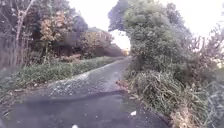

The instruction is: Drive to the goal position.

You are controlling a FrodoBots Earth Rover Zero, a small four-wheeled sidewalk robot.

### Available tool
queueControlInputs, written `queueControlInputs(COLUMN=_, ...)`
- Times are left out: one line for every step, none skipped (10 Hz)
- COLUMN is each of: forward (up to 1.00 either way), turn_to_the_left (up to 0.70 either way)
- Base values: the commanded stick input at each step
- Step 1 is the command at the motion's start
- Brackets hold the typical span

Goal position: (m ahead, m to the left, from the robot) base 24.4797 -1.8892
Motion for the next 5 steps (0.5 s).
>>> queueControlInputs(forward=0.45, turn_to_the_left=0.00)
queueControlInputs(forward=0.45, turn_to_the_left=0.00)
queueControlInputs(forward=0.45, turn_to_the_left=0.00)
queueControlInputs(forward=0.45, turn_to_the_left=0.00)
queueControlInputs(forward=0.45, turn_to_the_left=0.03)
